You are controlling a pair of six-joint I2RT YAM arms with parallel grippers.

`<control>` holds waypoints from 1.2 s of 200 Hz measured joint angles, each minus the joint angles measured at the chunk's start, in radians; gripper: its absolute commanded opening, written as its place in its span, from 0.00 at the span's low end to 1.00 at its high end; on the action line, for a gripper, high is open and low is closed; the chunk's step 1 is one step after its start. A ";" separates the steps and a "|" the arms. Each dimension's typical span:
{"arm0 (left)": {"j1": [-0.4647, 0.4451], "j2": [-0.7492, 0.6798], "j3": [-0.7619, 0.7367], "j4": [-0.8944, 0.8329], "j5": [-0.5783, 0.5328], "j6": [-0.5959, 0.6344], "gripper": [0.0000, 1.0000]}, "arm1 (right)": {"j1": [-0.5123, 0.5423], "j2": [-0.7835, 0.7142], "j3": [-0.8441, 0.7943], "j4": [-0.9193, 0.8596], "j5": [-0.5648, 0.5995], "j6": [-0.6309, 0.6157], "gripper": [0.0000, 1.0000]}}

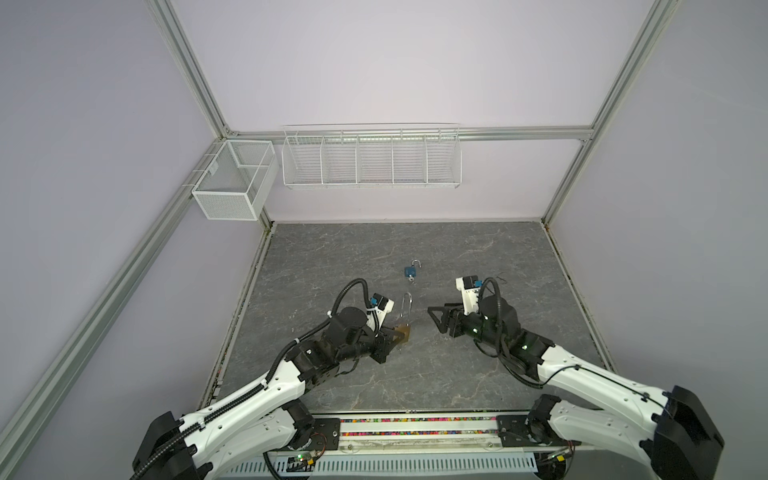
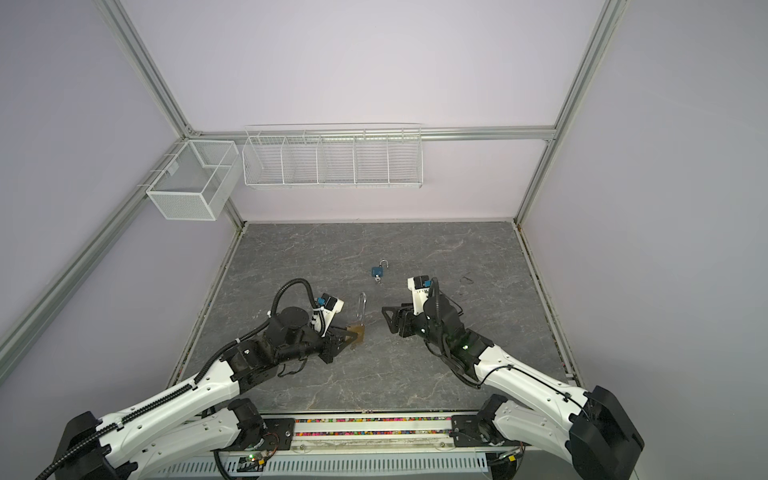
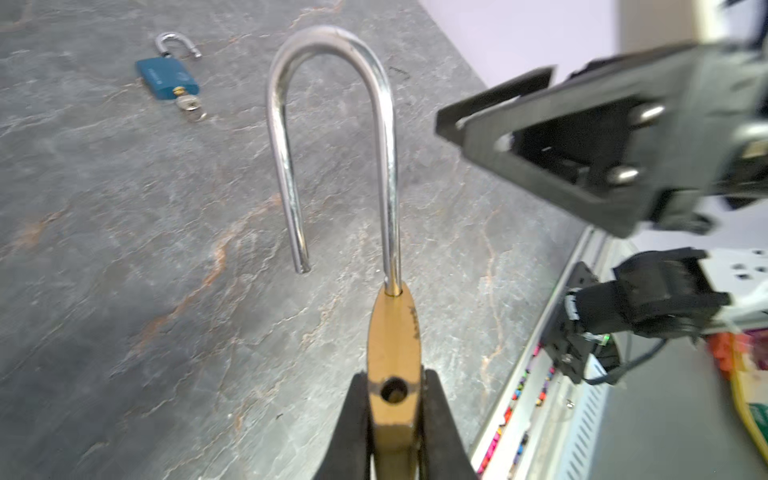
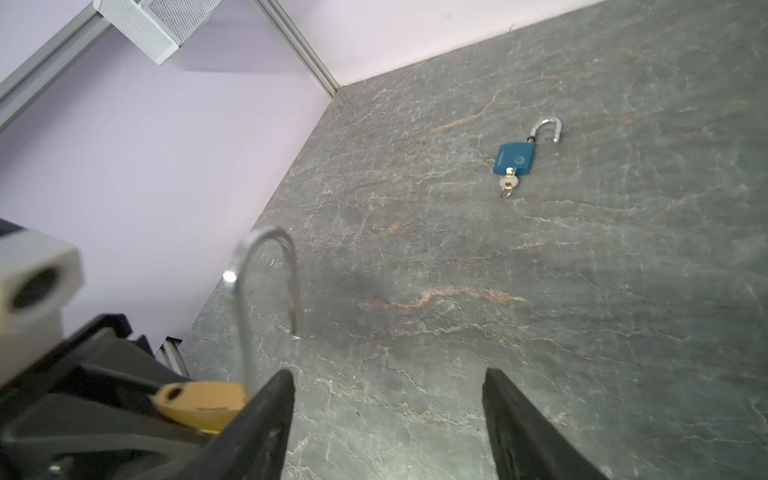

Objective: Unlock with the key

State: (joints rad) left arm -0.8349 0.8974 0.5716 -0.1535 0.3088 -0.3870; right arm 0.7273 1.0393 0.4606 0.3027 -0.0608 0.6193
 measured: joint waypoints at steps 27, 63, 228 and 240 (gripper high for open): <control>0.038 -0.011 -0.004 0.084 0.156 -0.048 0.00 | -0.036 0.021 -0.076 0.192 -0.125 0.031 0.62; 0.043 -0.004 -0.005 0.153 0.296 -0.092 0.00 | -0.038 0.048 -0.063 0.393 -0.250 0.047 0.58; 0.050 0.019 -0.009 0.193 0.356 -0.116 0.00 | -0.039 0.161 0.047 0.425 -0.389 0.061 0.23; 0.055 0.019 -0.009 0.173 0.335 -0.108 0.00 | -0.039 0.154 0.050 0.400 -0.385 0.053 0.19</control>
State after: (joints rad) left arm -0.7795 0.9165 0.5629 0.0196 0.6434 -0.4946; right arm 0.6888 1.1938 0.5102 0.7025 -0.4454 0.6720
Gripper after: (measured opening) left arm 0.134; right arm 0.223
